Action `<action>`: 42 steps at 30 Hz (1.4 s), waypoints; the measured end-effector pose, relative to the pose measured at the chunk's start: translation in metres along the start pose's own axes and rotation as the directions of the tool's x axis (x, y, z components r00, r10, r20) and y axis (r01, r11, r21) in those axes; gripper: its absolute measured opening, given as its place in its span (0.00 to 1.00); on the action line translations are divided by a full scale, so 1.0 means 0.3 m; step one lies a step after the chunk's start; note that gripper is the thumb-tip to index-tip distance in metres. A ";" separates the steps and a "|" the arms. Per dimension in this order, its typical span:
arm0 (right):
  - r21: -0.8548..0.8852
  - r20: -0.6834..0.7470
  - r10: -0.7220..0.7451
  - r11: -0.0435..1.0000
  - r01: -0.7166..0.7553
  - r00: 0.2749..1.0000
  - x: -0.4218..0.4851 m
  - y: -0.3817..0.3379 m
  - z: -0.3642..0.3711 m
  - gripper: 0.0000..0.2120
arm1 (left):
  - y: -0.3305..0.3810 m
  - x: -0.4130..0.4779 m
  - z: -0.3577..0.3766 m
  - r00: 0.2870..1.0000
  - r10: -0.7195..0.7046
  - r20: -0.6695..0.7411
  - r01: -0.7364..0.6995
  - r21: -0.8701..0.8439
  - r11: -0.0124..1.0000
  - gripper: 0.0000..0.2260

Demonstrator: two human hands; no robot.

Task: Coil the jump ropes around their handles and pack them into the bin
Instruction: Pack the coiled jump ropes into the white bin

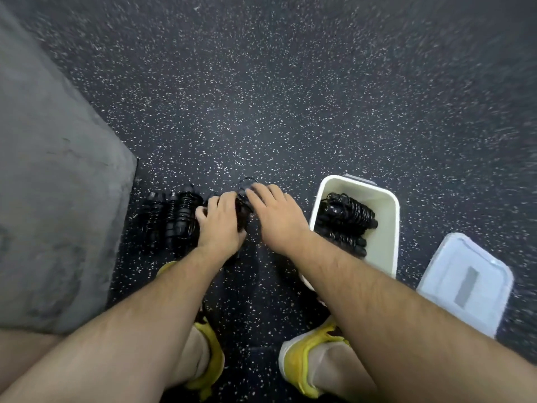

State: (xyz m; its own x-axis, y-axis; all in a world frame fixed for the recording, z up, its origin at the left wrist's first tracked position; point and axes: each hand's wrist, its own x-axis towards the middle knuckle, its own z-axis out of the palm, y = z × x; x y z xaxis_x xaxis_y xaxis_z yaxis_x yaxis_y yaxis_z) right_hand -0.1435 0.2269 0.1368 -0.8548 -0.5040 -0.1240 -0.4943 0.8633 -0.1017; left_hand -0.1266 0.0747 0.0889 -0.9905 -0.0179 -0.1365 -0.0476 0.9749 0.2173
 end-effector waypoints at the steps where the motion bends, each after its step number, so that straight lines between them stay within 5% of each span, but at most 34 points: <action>1: 0.006 -0.031 0.001 1.000 -0.001 1.000 -0.009 0.015 -0.007 0.38 | 0.024 0.003 -0.021 0.996 0.085 -0.011 -0.086 -0.083 0.993 0.37; 5: -0.005 -0.044 0.034 0.999 -0.034 0.998 -0.077 0.120 -0.065 0.44 | 0.145 0.023 -0.087 0.926 0.375 -0.045 -0.372 -0.268 0.889 0.32; 12: -0.036 -0.044 0.209 0.977 -0.211 0.977 -0.312 0.356 -0.128 0.41 | 0.432 0.009 -0.065 0.813 0.576 -0.079 -0.551 -0.423 0.719 0.32; 18: -0.017 0.030 0.378 0.926 -0.377 0.925 -0.443 0.449 -0.015 0.34 | 0.542 -0.013 0.032 0.823 0.567 0.034 -0.545 -0.233 0.806 0.30; 33: 0.126 0.143 0.462 0.869 -0.479 0.875 -0.394 0.457 0.192 0.32 | 0.525 -0.038 0.159 0.808 0.506 0.301 -0.555 0.106 0.825 0.27; 42: 0.067 -0.021 0.309 0.949 -0.307 0.951 -0.328 0.363 0.052 0.24 | 0.464 -0.019 0.086 0.879 0.470 0.074 -0.464 -0.086 0.882 0.24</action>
State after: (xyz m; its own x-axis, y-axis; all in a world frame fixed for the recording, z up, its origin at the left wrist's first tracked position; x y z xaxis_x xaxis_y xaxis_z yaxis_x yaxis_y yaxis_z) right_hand -0.1107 0.3703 0.1226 -0.9689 -0.2114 -0.1282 -0.1958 0.9728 -0.1241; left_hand -0.1243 0.2163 0.0951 -0.8839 0.4590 -0.0891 0.4067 0.8488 0.3378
